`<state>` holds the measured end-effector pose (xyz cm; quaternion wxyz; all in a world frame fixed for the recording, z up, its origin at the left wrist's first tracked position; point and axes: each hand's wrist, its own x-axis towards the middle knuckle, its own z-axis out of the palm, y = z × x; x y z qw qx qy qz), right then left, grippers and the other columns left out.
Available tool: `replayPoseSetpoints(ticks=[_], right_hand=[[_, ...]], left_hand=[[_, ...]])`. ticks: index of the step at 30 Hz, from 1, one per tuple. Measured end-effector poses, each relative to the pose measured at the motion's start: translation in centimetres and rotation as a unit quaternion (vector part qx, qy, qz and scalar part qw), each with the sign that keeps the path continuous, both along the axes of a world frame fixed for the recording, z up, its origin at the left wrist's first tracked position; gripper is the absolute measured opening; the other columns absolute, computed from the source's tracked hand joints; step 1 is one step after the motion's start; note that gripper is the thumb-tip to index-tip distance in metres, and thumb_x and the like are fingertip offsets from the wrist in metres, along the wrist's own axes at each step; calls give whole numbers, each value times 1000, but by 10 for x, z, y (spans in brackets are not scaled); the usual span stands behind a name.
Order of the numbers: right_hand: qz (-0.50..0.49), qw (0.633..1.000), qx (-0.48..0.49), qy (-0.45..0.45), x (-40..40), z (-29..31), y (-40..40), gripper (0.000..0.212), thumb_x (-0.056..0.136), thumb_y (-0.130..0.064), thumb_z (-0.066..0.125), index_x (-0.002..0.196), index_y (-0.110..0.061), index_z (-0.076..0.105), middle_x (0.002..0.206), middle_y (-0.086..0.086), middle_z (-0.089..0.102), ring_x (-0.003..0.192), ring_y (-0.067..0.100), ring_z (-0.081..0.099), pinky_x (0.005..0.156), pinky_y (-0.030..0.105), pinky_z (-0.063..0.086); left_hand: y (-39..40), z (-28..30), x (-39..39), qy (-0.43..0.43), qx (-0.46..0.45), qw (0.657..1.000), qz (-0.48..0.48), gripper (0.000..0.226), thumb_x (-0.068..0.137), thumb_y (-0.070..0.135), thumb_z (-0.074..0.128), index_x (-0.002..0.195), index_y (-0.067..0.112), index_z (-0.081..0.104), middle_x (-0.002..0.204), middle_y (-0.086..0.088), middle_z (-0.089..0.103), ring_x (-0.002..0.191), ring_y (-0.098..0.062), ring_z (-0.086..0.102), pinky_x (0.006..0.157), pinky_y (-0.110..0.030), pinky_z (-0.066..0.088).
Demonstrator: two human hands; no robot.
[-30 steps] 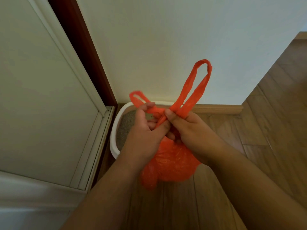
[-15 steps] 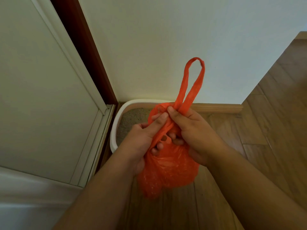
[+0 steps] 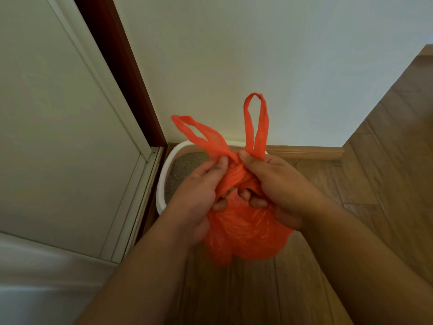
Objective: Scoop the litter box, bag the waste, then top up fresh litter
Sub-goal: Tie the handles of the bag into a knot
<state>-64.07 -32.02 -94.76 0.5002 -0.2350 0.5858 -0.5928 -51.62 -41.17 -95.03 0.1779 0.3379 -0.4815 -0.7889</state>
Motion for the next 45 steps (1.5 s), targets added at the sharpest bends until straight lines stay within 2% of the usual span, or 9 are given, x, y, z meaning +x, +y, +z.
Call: replayPoseSetpoints(ticks=[5, 9, 14, 18, 24, 32, 35, 39, 45], right_hand=[[-58, 998, 26, -28, -3, 2, -2, 35, 109, -33, 44, 101, -9, 68, 57, 11, 56, 40, 12, 44, 33, 18, 32], [-78, 993, 24, -82, -9, 3, -1, 29, 109, -23, 43, 102, -1, 60, 56, 5, 56, 41, 7, 42, 34, 16, 26], [-70, 979, 39, -185, -15, -2, 0, 37, 102, -37, 58, 73, -13, 58, 70, 9, 60, 60, 20, 53, 58, 31, 47], [42, 990, 64, -115, -17, 7, 5, 36, 88, -41, 72, 66, -14, 63, 65, 8, 52, 55, 16, 49, 59, 28, 50], [75, 991, 30, -106, -15, 2, 6, 50, 76, 9, 76, 65, -23, 40, 52, 0, 48, 44, 10, 43, 50, 20, 45], [47, 997, 60, 24, -14, -4, 2, 46, 81, 2, 78, 51, -24, 54, 61, 2, 56, 46, 11, 47, 49, 25, 40], [5, 998, 54, 34, -15, -2, 3, 12, 87, -8, 73, 79, -9, 64, 69, 8, 55, 51, 13, 47, 49, 26, 41], [-11, 998, 65, 19, -16, 1, 4, 30, 87, -18, 74, 105, 5, 66, 77, 11, 64, 54, 16, 51, 56, 31, 45], [-45, 994, 43, 93, -6, 1, 3, 16, 81, 10, 73, 82, 12, 57, 90, 24, 72, 69, 22, 69, 71, 35, 61]], left_hand=[[1, 10, -1, 31, 5, 999, 13, 19, 104, 19, 56, 104, 12, 74, 97, -7, 80, 73, -19, 75, 60, -29, 62], [-9, 10, 7, -2, -89, 992, -86, 24, 104, 24, 57, 107, 11, 77, 81, -5, 76, 71, -10, 71, 62, -21, 55], [-15, 1, 12, -34, -237, 958, -161, 28, 80, 34, 77, 102, 18, 85, 116, 11, 65, 112, -5, 63, 93, -26, 54], [-20, 2, 14, -52, -302, 937, -168, 21, 79, 17, 86, 94, 32, 85, 106, 8, 62, 100, -5, 63, 86, -19, 52], [-17, -2, 10, -159, -424, 887, -91, 30, 85, 16, 77, 93, 32, 53, 82, 12, 60, 61, 1, 51, 54, -15, 43], [-10, -3, 3, -145, -288, 943, -81, 34, 104, 14, 53, 116, 34, 77, 101, 11, 78, 90, -1, 72, 74, -20, 58], [-12, -3, 3, -136, -228, 962, -57, 40, 101, 10, 46, 107, 31, 80, 94, 3, 80, 85, -15, 76, 77, -32, 63], [-13, -5, 4, -73, -157, 984, -35, 45, 100, 2, 40, 101, 21, 81, 99, 1, 81, 96, -18, 76, 76, -32, 62], [-16, -12, 5, -58, -208, 976, -35, 44, 90, 0, 74, 119, 33, 74, 114, 4, 79, 110, -16, 74, 81, -36, 62]])
